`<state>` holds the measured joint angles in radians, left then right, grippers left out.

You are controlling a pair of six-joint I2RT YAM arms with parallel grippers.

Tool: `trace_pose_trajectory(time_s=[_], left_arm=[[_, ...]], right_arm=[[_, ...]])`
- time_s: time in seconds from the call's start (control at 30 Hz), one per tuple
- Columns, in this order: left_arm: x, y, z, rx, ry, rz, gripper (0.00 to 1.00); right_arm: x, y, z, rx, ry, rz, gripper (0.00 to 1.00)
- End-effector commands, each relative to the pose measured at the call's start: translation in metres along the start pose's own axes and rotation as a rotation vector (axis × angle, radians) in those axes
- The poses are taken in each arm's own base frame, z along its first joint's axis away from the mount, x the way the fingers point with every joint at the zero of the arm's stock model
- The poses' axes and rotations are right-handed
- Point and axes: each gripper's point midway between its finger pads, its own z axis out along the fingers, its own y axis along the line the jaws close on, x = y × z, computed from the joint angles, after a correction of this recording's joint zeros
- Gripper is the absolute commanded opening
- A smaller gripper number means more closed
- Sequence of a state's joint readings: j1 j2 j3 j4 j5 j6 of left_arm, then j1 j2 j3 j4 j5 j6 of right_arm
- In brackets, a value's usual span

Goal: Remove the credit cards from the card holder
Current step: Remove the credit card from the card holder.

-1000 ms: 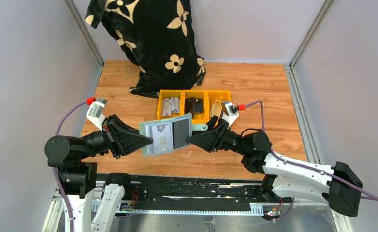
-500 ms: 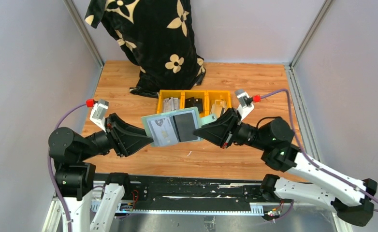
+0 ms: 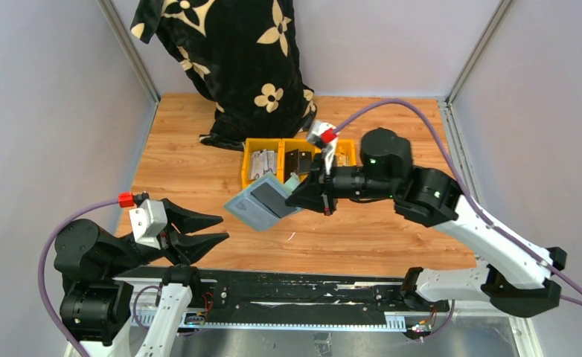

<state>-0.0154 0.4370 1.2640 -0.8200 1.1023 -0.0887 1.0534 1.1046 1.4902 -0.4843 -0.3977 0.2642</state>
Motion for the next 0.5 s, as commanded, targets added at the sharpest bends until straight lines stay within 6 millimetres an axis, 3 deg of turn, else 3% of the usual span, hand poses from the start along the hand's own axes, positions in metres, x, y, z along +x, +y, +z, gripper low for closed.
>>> trace_pose_trajectory(time_s=[0.0, 0.23, 0.47], left_arm=[[0.003, 0.008, 0.001, -0.002, 0.019, 0.100, 0.45], [0.011, 0.028, 0.014, 0.045, 0.067, 0.015, 0.45], [0.015, -0.003, 0.013, 0.224, 0.078, -0.139, 0.42]], right_arm=[[0.019, 0.022, 0.001, -0.103, 0.147, -0.099, 0.00], [0.019, 0.048, 0.033, -0.229, 0.228, -0.143, 0.00], [0.020, 0.065, 0.055, -0.307, 0.268, -0.163, 0.00]])
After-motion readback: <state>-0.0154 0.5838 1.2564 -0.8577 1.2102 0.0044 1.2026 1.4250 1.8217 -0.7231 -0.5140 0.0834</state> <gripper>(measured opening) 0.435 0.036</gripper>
